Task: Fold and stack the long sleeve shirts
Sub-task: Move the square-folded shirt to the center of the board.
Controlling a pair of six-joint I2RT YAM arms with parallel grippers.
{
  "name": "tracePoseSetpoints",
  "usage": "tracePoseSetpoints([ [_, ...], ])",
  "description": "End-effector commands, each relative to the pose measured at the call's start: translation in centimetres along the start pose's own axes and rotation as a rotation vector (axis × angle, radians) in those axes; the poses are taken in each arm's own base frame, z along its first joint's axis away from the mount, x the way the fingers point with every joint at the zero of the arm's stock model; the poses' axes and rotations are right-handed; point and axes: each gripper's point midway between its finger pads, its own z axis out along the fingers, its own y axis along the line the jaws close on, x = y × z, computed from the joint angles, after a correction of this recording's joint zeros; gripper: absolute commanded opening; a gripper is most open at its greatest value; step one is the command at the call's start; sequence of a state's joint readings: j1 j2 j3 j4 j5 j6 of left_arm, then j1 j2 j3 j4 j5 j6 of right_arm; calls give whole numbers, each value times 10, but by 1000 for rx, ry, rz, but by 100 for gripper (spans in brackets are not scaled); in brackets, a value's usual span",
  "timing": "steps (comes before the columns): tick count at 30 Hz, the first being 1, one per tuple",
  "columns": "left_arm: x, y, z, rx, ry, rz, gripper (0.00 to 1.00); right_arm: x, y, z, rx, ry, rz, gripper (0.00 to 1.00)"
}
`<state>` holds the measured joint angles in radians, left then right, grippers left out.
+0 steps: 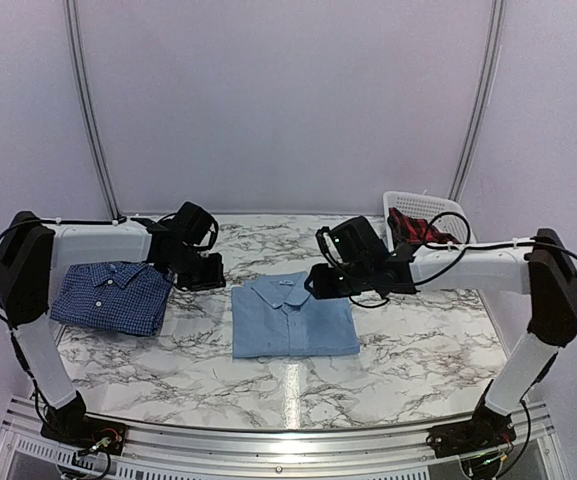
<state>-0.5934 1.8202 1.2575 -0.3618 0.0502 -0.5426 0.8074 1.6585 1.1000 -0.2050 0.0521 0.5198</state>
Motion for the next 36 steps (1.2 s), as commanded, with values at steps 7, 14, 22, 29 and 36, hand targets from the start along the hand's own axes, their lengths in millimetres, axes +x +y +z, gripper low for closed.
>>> tracePoseSetpoints([
  [7, -12, 89, -75, -227, -200, -111, 39, 20, 93, 67, -282, 80, -42, 44],
  [14, 4, 123, -90, -367, -197, -119, 52, 51, 50, 94, -267, 144, 83, 53],
  [22, 31, 155, -116, -360, -280, -377, 72, 66, -22, 67, -126, 97, 171, 68],
  [29, 64, 169, -128, -306, -340, -562, 77, 60, -36, 45, -104, 68, 153, 73],
  [36, 81, 159, -118, -94, -404, -773, 85, 20, 5, 15, -189, -27, 37, 83],
])
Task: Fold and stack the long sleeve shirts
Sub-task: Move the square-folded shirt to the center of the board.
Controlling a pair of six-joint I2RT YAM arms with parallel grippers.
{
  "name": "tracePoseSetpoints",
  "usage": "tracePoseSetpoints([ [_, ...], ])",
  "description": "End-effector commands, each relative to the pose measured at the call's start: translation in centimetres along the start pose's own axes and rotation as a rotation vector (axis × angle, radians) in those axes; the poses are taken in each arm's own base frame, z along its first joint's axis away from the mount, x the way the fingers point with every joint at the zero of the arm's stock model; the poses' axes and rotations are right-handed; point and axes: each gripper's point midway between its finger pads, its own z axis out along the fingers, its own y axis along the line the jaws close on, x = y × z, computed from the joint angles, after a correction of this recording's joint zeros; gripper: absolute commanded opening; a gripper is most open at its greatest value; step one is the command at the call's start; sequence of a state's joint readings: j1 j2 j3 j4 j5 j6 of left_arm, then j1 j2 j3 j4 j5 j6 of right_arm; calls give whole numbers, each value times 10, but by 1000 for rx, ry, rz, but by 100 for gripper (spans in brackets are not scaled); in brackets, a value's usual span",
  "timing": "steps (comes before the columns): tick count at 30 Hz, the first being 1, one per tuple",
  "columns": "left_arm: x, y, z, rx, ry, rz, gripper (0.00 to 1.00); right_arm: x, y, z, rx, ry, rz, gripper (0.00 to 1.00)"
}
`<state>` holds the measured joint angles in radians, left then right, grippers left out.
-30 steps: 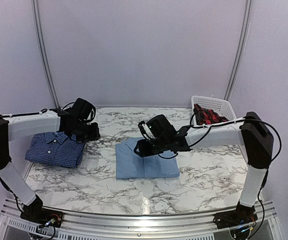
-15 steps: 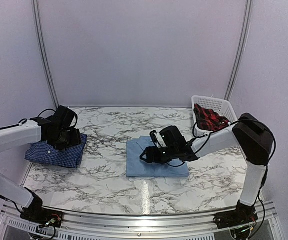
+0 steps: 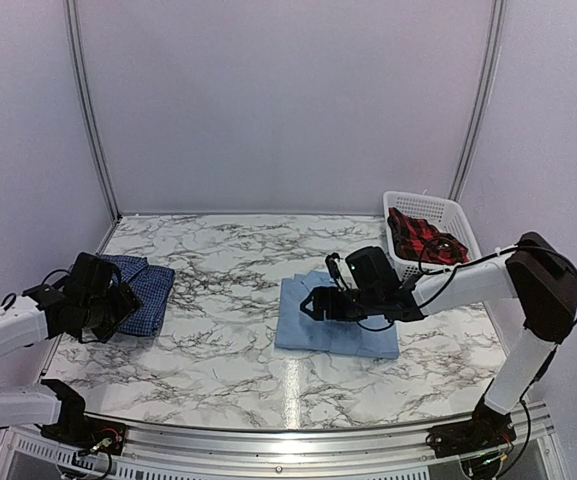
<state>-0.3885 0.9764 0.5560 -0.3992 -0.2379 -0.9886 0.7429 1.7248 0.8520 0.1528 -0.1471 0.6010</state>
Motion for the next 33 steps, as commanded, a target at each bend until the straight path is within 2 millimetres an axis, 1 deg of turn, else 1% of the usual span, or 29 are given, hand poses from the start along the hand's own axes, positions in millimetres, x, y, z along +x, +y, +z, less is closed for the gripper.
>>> tracePoseSetpoints([
  [1, 7, -12, 5, 126, 12, -195, 86, -30, 39, -19, -42, -67, -113, 83],
  [2, 8, -19, 7, 170, 16, -213, 87, -35, 47, -21, -47, -79, -136, 84],
  [7, 24, -18, 24, 195, 64, -257, 88, -46, 68, -31, -61, -111, -191, 85],
  [9, 24, -19, 28, 201, 60, -257, 88, -48, 73, -34, -71, -120, -198, 85],
  [11, 21, -24, 32, 228, 43, -249, 89, -49, 77, -36, -79, -127, -207, 85],
  [15, 31, -22, 37, 199, 99, -260, 92, -47, 83, -38, -75, -123, -229, 86],
  [16, 33, -14, 36, 169, 102, -260, 93, -47, 84, -39, -68, -121, -235, 86],
  [20, 29, 17, 19, 84, 41, -285, 94, -45, 82, -42, -53, -127, -238, 87],
  [22, 32, 30, 14, 54, 34, -298, 96, -43, 80, -42, -47, -129, -234, 88],
  [25, 41, 42, 16, 36, 49, -313, 98, -45, 80, -44, -42, -153, -233, 98],
  [27, 44, 39, 23, 61, 64, -320, 99, -46, 82, -47, -54, -171, -237, 99],
  [31, 34, 10, 33, 189, 45, -297, 99, -55, 79, -56, -2, -232, -258, 98],
  [33, 31, 1, 39, 220, 46, -286, 99, -57, 75, -61, 21, -251, -261, 99],
])
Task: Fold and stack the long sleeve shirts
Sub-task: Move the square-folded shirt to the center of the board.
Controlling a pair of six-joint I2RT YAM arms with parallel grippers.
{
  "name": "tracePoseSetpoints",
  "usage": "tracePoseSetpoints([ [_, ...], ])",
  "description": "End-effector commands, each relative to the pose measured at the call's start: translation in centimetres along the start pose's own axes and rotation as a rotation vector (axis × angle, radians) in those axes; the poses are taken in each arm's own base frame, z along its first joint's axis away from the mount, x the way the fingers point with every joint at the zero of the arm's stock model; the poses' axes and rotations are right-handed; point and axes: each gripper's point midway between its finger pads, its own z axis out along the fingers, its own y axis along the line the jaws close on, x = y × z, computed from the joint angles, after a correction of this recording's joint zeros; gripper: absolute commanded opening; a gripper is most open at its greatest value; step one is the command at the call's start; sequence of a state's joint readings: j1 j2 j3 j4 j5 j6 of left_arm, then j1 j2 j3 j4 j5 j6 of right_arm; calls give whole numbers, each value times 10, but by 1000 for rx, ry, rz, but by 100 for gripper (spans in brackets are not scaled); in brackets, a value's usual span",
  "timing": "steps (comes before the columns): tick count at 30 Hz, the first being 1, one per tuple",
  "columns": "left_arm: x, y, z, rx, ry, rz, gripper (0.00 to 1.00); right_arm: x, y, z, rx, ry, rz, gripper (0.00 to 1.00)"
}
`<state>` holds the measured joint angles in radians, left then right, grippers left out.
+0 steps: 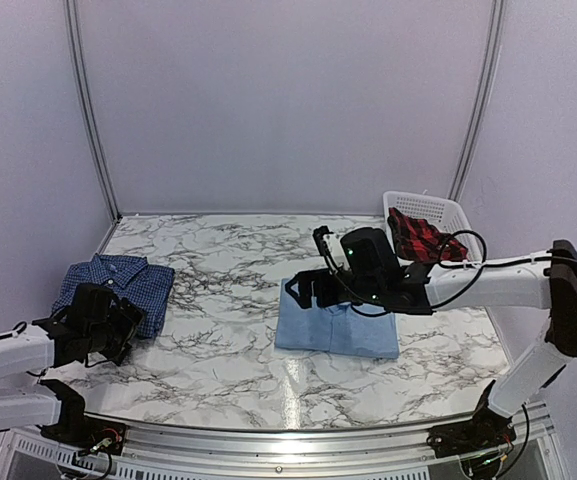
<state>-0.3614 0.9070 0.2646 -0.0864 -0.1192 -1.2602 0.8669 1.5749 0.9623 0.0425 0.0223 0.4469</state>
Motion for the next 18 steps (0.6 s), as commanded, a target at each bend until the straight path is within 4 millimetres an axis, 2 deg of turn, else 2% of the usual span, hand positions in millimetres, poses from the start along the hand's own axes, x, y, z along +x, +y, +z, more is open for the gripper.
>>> tracePoseSetpoints([
  [1, -2, -25, 15, 99, 13, 23, 99, -19, -1, -16, 49, -93, -27, 99],
  [4, -1, -23, 29, 79, 31, 14, 95, -21, -6, -23, 71, -117, -21, 99],
  [6, -1, -20, 35, 49, 37, 21, 86, -24, -7, -29, 75, -134, -14, 99],
  [8, -1, -17, 39, 28, 36, 21, 74, -25, -8, -33, 78, -146, -13, 99],
  [12, -1, -13, 45, -4, 36, 19, 44, -28, -9, -39, 83, -164, -23, 99],
  [18, 0, -16, 52, -22, 51, 35, 17, -32, -9, -44, 78, -194, -33, 99],
])
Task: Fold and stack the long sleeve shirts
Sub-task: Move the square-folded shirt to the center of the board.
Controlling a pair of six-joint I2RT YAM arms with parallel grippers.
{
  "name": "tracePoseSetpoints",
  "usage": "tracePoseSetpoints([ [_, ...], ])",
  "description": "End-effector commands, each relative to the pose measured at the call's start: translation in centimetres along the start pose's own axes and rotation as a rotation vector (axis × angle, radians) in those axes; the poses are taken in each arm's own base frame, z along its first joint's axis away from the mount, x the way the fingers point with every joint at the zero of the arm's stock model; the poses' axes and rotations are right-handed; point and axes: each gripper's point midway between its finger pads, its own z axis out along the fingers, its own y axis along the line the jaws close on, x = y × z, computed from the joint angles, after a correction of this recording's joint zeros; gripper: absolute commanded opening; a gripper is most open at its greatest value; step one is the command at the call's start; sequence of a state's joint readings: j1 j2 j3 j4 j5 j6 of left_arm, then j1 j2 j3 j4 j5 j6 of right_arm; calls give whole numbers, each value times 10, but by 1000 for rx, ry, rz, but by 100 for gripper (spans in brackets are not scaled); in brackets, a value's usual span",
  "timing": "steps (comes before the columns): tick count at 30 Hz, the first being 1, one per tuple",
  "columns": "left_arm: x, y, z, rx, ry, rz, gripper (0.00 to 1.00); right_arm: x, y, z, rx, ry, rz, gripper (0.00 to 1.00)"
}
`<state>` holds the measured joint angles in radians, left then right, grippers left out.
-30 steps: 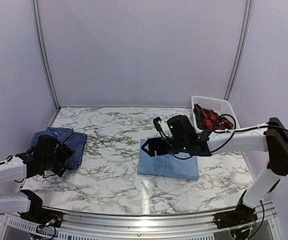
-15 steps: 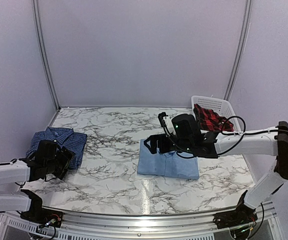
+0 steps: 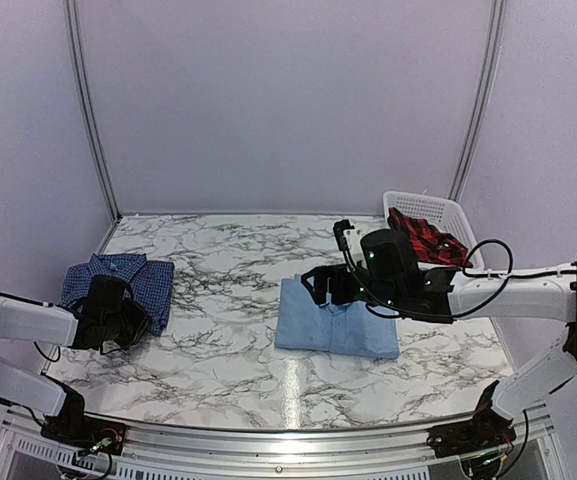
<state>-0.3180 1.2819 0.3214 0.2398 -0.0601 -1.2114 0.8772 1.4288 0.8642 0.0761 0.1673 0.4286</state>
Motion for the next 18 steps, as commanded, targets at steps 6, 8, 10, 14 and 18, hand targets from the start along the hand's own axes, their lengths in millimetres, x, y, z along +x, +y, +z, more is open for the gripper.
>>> tracePoseSetpoints([
  [6, 5, -7, 2, -11, 46, 40, 0, -11, 4, -5, -9, -62, -15, 98],
  [8, 10, -10, -1, -3, 57, 43, 0, -10, 3, -4, -8, -61, -13, 98],
  [10, 19, -14, -6, 10, 72, 43, 0, -8, 1, -4, -4, -60, -13, 98],
  [14, 40, -19, -16, 13, 94, 42, 0, -7, -3, -5, 14, -68, -17, 99],
  [18, 62, -32, -27, 46, 112, 33, 0, -4, -8, -8, 32, -71, -15, 99],
])
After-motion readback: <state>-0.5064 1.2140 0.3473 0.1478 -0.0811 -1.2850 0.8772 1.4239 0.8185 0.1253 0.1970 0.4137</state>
